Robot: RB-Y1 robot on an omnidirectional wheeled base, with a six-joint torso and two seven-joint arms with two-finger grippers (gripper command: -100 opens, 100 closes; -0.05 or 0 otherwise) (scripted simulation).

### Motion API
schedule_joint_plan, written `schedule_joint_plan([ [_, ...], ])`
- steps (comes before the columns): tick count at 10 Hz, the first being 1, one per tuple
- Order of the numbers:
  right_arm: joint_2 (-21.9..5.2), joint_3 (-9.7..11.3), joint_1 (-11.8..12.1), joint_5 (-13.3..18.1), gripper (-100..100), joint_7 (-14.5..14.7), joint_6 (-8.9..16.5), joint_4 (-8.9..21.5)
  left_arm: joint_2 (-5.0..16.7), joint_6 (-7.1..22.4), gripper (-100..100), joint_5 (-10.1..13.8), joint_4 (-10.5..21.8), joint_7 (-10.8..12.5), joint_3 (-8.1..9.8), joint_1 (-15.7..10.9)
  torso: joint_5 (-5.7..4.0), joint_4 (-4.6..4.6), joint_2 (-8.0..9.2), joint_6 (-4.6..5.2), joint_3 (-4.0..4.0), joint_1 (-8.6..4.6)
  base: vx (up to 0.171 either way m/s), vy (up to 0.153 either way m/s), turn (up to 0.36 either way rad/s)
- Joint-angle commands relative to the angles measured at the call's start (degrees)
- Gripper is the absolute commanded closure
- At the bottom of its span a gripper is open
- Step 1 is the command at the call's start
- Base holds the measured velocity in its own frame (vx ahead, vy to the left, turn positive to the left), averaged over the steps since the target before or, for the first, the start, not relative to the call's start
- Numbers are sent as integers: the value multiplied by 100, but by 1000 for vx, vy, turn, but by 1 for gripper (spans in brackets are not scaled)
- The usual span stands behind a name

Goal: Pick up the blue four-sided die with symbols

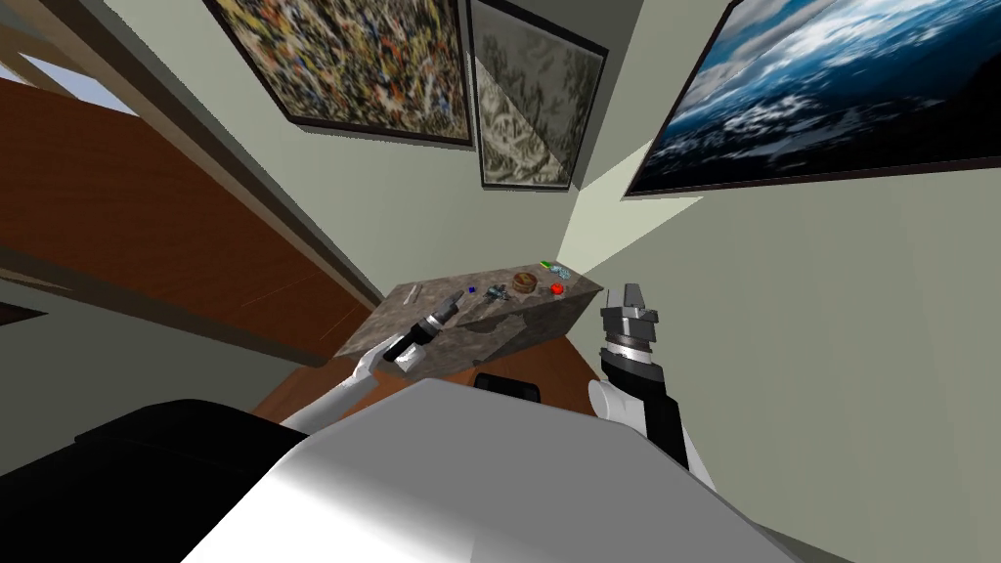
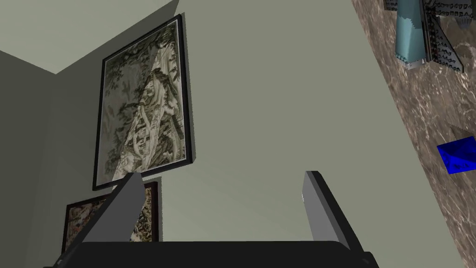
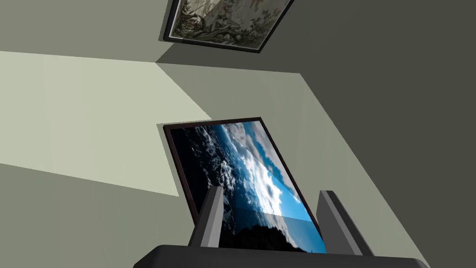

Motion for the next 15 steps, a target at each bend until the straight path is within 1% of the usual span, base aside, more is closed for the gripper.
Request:
schedule_joint_plan([
  [1, 0, 0, 0, 0, 0, 0, 0, 0, 286, 84, -100, 67, 269, 91, -116, -90, 0, 0, 0, 0, 0, 0, -5, -31, -190],
  [2, 0, 0, -1, 0, 0, 0, 0, 0, 370, 84, -100, 67, 269, 91, -116, -90, 0, -1, -2, 4, -2, -2, -3, -23, -84],
  [3, 0, 0, 0, 0, 0, 0, 0, 0, 583, 192, -100, 117, 475, 165, -222, -164, 0, -1, -2, -1, -1, 0, 1, -29, -145],
  [4, 0, 0, 0, 0, 0, 0, 0, 0, 655, 192, -100, 117, 475, 165, -222, -164, 0, -1, -5, 2, -3, -1, 1, -21, -91],
  [5, 0, 0, 0, 0, 0, 0, 0, 0, 857, 304, -100, 159, 680, 244, -334, -238, 0, -1, -4, -1, -2, 1, 3, -25, -171],
  [6, 0, 0, 0, 0, 0, 0, 0, 0, 934, 304, -100, 159, 680, 244, -334, -238, 0, -1, -5, 2, -3, 0, 9, -20, -81],
  [7, 0, 0, 1, 0, 0, 0, 0, 0, 1144, 420, -100, 194, 882, 327, -450, -310, 1, -1, -7, -2, -4, 1, 17, -30, -183],
  [8, 0, 0, 0, 0, 0, 0, 0, 0, 1208, 420, -100, 194, 882, 327, -450, -310, 1, -2, -11, 3, -6, -1, 13, -23, -83],
  [9, 0, 0, 1, 0, 0, 0, 0, 0, 1411, 540, -100, 222, 1082, 413, -570, -380, 0, -2, -9, -3, -5, 0, 16, -27, -156],
  [10, 0, 0, 0, 0, 0, 0, 0, 0, 1473, 540, -100, 222, 1082, 413, -570, -380, 0, -2, -9, 1, -5, -1, 14, -17, -79],
  [11, 0, 0, 1, 0, 0, 0, 0, 0, 1698, 663, -100, 243, 1278, 503, -694, -449, 0, -2, -9, -2, -5, 2, 20, -25, -148],
  [12, 0, 0, 0, 0, 0, 0, 0, 0, 1862, 789, -100, 257, 1436, 596, -822, -516, 0, -2, -11, 1, -6, 0, 43, -39, -257],
  [13, 0, 0, 0, 0, 0, 0, 0, 0, 1976, 789, -100, 257, 1471, 596, -822, -516, -1, -4, -19, 2, -11, -4, 40, -24, -90],
  [14, 0, -1, 1, 0, 0, 0, 0, 0, 2209, 917, -100, 265, 1659, 691, -952, -580, 0, -4, -18, -3, -11, -1, 43, -24, -127],
  [15, 0, 0, 1, 0, 0, 0, 0, 0, 2377, 1045, -100, 266, 1841, 788, -1084, -642, 0, -4, -19, -1, -11, 0, 58, -32, -261],
])
